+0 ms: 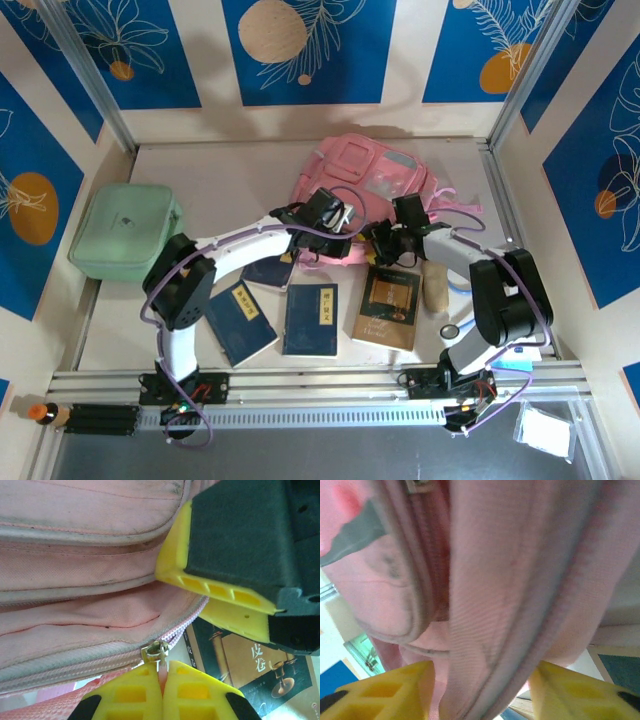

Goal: Pack the student bag

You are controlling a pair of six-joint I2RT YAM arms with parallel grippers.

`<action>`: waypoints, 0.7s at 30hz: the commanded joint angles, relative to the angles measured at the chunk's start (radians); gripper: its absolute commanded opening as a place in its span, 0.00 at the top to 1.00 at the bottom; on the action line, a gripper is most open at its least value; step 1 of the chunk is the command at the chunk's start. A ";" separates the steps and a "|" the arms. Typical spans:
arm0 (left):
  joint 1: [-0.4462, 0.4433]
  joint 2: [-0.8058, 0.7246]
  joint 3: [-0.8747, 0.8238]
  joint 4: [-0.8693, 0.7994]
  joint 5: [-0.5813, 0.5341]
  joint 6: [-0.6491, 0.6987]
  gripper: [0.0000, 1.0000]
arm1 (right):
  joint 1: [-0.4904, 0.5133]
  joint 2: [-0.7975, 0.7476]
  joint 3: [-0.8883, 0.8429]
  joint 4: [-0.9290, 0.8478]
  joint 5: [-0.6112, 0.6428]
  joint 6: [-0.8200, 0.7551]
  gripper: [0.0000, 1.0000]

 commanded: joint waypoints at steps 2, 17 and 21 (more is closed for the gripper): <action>-0.010 0.018 0.027 -0.032 0.034 0.031 1.00 | 0.015 0.028 0.016 -0.027 0.001 -0.004 0.73; 0.131 -0.070 0.015 -0.279 -0.127 0.214 1.00 | 0.000 -0.052 -0.042 -0.117 0.185 -0.104 0.92; 0.174 -0.074 0.017 -0.305 -0.213 0.236 1.00 | -0.010 -0.094 -0.070 -0.131 0.215 -0.136 0.92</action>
